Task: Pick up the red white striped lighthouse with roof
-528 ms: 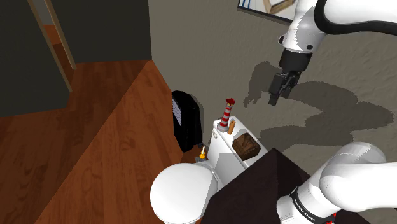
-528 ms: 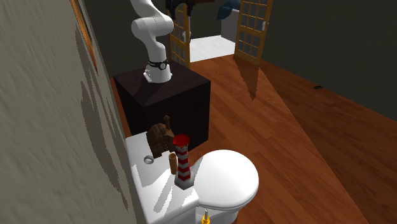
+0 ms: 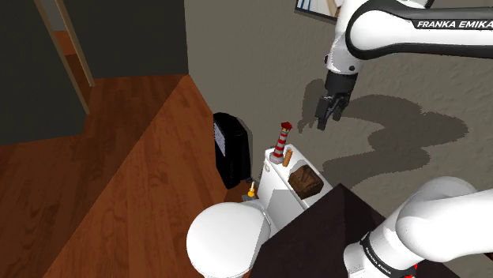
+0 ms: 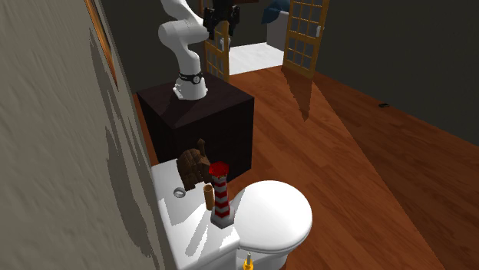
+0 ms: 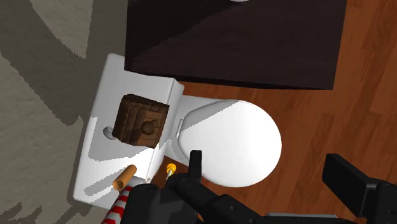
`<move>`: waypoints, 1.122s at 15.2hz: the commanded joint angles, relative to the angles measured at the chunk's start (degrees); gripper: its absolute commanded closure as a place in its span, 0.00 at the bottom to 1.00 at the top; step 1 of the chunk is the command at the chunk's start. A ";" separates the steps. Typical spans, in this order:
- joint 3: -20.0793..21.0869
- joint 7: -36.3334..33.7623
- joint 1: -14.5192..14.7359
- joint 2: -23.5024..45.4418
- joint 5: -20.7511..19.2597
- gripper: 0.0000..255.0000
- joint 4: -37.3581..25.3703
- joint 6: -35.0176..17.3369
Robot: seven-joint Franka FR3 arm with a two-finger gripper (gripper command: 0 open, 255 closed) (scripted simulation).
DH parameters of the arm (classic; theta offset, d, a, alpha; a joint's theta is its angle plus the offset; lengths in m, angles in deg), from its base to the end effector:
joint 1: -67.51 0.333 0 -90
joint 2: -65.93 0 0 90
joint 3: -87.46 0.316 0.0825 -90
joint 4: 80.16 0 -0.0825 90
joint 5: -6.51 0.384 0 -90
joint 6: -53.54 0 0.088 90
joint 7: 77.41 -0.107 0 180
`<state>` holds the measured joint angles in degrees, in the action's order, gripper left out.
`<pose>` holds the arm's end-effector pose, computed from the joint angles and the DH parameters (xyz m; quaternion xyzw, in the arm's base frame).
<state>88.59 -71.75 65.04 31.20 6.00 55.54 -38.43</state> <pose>0.3506 -0.0082 0.5281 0.9962 0.0359 -0.0790 0.0051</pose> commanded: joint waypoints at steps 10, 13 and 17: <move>-1.92 3.30 -2.90 22.71 -8.42 0.00 -7.67 -12.16; -2.36 3.67 -3.55 29.27 -10.60 0.00 -11.34 -14.35; -3.02 4.06 -4.26 38.08 -13.39 0.00 -17.21 -16.42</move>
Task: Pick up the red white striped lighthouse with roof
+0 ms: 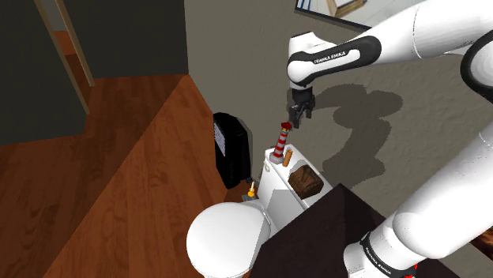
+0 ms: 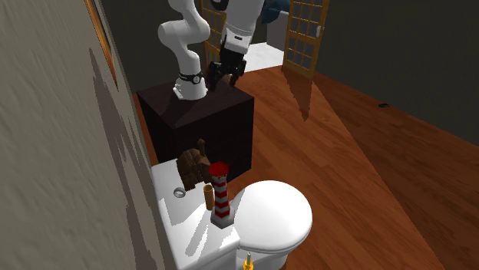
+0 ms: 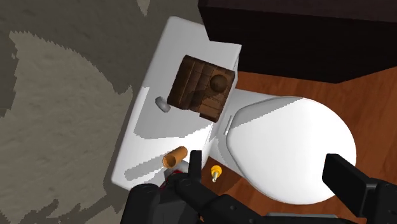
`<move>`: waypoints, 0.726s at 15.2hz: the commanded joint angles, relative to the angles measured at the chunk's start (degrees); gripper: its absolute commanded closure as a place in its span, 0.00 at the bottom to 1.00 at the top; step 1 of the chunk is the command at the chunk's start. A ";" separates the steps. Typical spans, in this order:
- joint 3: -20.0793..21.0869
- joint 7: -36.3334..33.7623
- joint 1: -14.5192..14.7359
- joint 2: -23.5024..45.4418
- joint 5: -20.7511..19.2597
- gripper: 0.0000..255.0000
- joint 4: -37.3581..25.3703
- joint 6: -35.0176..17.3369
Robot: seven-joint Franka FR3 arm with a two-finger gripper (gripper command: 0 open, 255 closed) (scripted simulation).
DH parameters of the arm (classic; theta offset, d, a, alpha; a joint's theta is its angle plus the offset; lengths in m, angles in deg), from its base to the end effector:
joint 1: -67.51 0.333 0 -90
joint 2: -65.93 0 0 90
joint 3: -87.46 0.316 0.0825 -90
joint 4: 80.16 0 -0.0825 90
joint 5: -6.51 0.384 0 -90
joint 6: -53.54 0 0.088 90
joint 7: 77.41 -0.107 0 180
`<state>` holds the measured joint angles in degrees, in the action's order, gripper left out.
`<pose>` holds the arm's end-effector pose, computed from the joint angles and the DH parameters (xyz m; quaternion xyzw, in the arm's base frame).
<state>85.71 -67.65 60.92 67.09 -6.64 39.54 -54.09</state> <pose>0.5150 -0.0928 0.3985 0.9861 0.0592 -0.1295 0.0854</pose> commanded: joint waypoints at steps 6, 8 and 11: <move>-1.31 0.72 -0.91 15.59 -4.47 0.00 -12.19 -2.01; -1.76 1.11 -1.11 20.15 -5.52 0.00 -16.50 -1.94; -2.45 1.88 -1.38 27.17 -6.90 0.00 -23.68 -1.35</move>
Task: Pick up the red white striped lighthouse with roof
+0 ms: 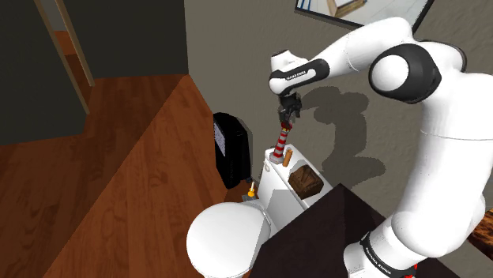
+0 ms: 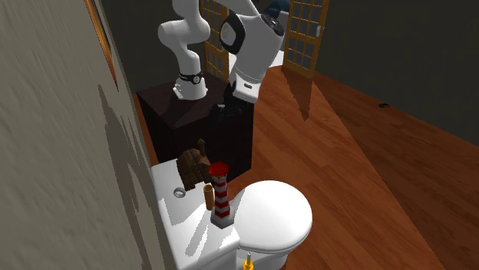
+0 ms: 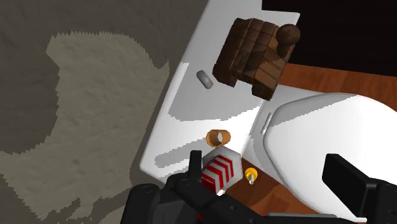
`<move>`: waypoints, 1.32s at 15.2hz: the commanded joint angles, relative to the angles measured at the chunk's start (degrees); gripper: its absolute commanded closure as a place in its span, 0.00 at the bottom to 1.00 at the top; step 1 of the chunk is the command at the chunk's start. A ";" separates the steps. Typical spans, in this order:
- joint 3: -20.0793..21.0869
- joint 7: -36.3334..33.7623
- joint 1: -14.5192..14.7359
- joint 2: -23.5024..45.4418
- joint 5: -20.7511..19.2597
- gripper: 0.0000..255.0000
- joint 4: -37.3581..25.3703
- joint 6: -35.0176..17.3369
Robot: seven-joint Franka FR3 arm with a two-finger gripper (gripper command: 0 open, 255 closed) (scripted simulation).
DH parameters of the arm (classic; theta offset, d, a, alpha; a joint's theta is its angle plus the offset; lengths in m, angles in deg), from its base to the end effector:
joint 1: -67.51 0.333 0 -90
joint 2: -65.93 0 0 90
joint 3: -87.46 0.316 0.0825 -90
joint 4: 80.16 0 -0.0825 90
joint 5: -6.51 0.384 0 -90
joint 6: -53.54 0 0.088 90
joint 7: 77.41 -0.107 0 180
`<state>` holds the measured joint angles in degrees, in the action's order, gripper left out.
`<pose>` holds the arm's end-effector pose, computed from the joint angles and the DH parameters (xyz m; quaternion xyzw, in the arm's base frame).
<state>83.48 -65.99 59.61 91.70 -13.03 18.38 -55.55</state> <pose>0.6169 -0.1507 0.3118 0.9745 0.0736 -0.1616 0.1370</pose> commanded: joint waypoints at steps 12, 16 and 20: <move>-2.34 3.88 -1.30 27.20 -2.95 0.00 -31.22 4.90; -2.32 3.21 -1.40 29.06 -3.00 0.00 -31.41 3.36; -2.32 3.14 -1.43 29.43 -2.99 1.00 -31.57 3.18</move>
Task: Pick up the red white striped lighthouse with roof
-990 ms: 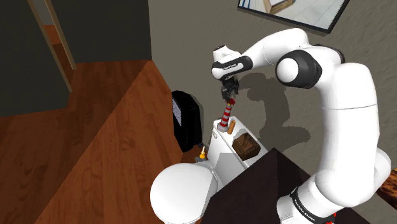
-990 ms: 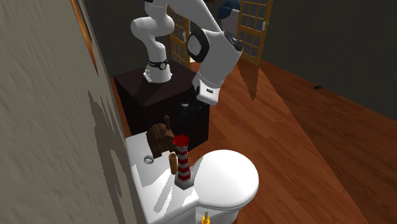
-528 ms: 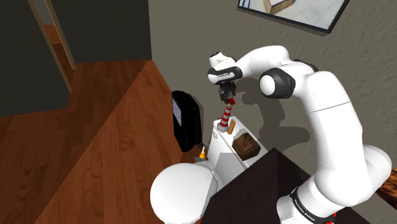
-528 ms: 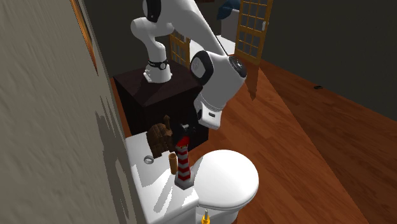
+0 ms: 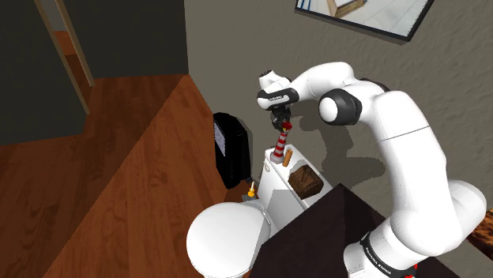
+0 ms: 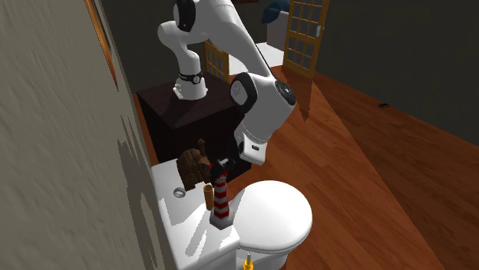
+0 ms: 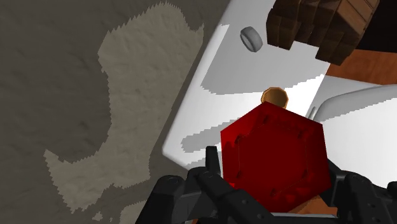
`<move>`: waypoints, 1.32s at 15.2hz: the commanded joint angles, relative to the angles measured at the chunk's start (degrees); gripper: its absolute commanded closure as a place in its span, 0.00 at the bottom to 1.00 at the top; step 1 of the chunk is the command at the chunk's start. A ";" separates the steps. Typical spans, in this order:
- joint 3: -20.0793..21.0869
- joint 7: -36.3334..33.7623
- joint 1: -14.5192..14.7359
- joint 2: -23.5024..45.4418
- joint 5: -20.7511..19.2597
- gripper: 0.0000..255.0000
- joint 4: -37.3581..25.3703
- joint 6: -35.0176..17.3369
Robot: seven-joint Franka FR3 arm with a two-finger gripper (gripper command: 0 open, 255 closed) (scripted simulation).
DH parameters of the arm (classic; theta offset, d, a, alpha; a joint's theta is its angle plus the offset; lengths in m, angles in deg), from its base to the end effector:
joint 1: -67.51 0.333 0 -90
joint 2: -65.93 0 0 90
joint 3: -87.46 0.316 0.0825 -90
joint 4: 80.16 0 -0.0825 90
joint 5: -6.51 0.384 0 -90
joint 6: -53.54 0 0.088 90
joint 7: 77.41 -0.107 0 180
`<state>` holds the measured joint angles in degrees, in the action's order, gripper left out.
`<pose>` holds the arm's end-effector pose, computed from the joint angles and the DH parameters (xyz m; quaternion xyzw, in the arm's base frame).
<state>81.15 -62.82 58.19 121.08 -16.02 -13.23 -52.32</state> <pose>0.7056 -0.2060 0.1950 0.9609 0.0867 -0.1893 0.1825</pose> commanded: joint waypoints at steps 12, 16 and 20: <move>-0.02 0.62 0.11 -1.92 0.03 1.00 0.38 1.43; -0.05 1.33 0.21 -3.64 0.08 1.00 0.32 3.08; -0.08 2.09 0.30 -5.21 0.14 1.00 -0.01 4.82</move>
<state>81.07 -60.89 58.41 116.26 -15.91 -13.06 -48.05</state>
